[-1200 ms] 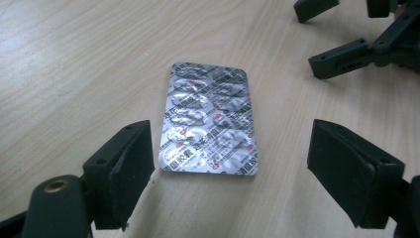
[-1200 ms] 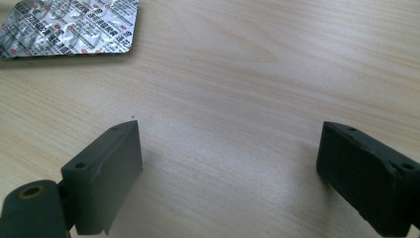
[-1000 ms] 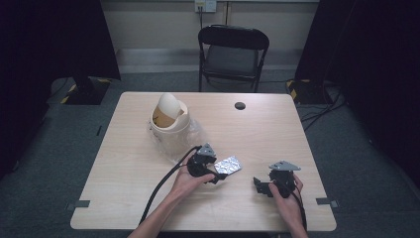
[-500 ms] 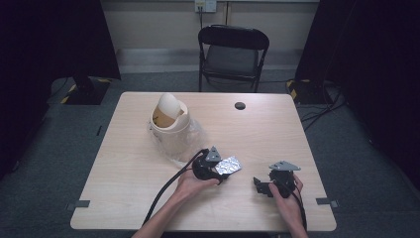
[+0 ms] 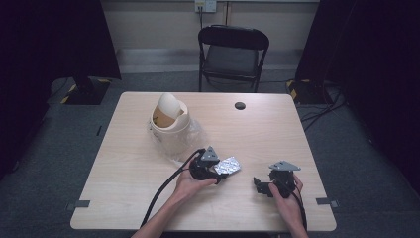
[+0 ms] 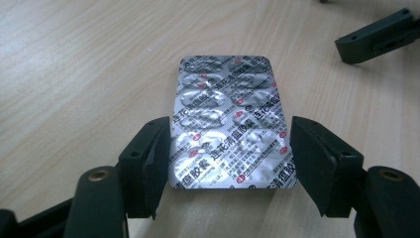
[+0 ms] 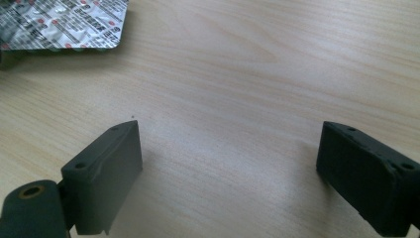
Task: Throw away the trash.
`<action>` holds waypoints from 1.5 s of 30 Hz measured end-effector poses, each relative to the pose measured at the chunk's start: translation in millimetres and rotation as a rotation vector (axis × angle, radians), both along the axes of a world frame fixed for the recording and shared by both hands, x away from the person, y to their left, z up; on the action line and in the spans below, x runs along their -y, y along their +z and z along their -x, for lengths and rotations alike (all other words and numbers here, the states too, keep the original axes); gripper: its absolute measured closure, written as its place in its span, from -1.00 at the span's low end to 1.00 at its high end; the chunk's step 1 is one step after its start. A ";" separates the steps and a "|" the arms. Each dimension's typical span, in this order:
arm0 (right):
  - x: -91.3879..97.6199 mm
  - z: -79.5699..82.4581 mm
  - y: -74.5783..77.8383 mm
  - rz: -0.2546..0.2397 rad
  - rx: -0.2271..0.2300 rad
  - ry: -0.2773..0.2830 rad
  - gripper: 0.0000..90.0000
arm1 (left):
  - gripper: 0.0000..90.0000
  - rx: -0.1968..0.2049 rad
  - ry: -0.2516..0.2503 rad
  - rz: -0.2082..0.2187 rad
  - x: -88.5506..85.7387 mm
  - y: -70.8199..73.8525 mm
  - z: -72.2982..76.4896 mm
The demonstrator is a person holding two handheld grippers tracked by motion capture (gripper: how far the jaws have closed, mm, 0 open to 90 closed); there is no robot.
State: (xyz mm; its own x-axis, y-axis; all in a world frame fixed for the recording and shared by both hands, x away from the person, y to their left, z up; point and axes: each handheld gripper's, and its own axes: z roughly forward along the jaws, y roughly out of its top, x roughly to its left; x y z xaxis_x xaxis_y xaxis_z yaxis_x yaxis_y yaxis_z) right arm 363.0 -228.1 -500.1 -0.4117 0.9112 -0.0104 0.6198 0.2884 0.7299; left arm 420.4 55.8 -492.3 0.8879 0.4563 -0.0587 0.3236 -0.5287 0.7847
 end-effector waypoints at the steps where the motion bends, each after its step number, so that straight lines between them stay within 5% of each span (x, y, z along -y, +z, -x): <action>1: 0.0 0.0 0.0 0.000 0.000 0.000 -0.79 | -0.24 0.000 0.002 0.011 -1.2 1.8 0.9; 26: 0.0 -0.1 0.0 0.000 -0.001 0.000 -0.79 | -0.24 0.034 -0.005 0.117 -39.4 44.5 14.2; 45: 0.0 -0.1 0.0 0.000 0.000 0.000 -0.79 | -0.24 0.068 0.052 0.174 -77.2 67.1 23.5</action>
